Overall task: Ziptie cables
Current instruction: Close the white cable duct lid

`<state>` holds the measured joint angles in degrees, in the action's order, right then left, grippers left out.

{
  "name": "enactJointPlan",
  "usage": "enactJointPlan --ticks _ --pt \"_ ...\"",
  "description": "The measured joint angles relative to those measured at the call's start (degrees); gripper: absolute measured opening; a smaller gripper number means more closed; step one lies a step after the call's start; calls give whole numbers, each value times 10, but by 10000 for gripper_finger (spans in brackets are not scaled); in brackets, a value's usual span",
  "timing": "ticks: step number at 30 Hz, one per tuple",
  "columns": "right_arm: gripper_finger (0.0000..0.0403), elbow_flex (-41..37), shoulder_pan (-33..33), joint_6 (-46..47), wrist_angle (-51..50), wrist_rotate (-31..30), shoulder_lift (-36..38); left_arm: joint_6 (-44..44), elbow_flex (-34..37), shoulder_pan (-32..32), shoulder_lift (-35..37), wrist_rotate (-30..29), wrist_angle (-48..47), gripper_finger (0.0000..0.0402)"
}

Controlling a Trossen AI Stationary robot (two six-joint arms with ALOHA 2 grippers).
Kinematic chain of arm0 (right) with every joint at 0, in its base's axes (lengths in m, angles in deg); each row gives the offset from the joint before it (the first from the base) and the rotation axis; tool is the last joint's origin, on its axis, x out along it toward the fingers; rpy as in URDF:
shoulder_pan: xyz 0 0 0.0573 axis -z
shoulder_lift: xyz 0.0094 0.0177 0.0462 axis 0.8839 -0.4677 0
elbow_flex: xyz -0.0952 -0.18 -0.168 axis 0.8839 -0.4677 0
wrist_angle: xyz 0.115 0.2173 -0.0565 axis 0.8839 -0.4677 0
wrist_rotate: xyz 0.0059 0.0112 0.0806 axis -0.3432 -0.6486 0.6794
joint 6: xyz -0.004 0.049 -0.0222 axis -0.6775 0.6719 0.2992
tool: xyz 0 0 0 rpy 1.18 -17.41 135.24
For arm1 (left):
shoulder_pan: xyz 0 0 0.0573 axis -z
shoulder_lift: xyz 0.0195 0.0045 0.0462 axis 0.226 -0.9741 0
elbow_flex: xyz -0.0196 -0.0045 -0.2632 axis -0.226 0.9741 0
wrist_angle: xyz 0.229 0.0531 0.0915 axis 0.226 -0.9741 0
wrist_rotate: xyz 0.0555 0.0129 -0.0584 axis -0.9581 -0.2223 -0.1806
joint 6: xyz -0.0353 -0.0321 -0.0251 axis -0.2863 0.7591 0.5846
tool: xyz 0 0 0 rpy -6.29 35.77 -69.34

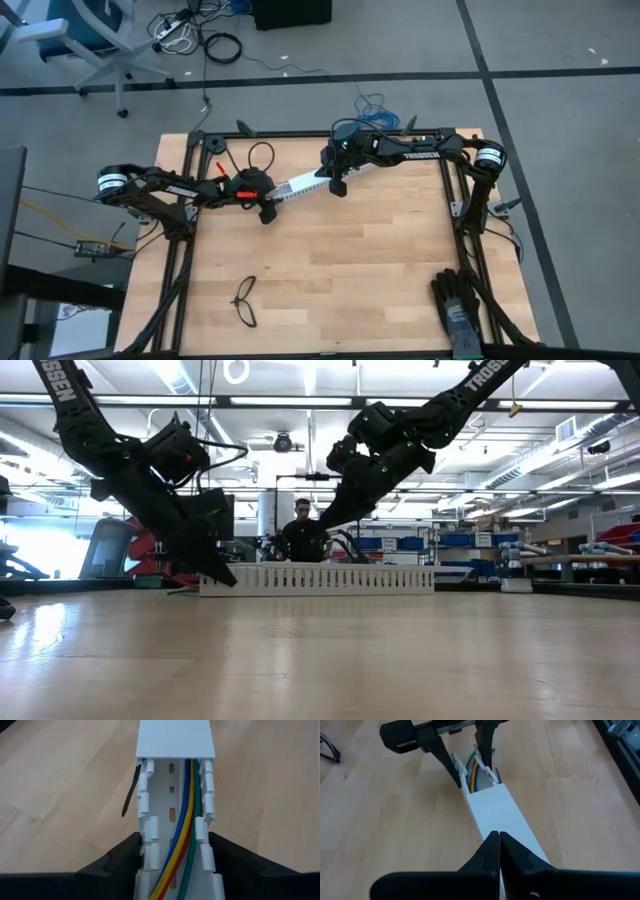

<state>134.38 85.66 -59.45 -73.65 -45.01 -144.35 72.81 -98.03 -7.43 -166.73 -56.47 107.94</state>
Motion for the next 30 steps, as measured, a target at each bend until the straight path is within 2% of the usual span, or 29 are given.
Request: enactJointPlan --ticks 6,13,18,20,22,25,30 --pt "0 -9 7 0 -4 -14 1 -17 0 0 0 0 4 210" --pt "0 -47 25 16 17 -74 -21 -30 0 0 0 1 6 209" --pt "0 -3 11 32 79 4 -109 -31 0 0 0 2 6 209" --pt "0 21 -4 31 79 -17 -131 -31 0 0 0 2 5 209" --pt "0 27 -9 23 76 -33 -131 -32 0 0 0 1 6 209" --pt "0 23 -8 16 83 -6 -115 -32 0 0 0 2 6 209" --pt "0 22 -17 -2 79 4 -57 -45 -1 0 -1 2 8 217"
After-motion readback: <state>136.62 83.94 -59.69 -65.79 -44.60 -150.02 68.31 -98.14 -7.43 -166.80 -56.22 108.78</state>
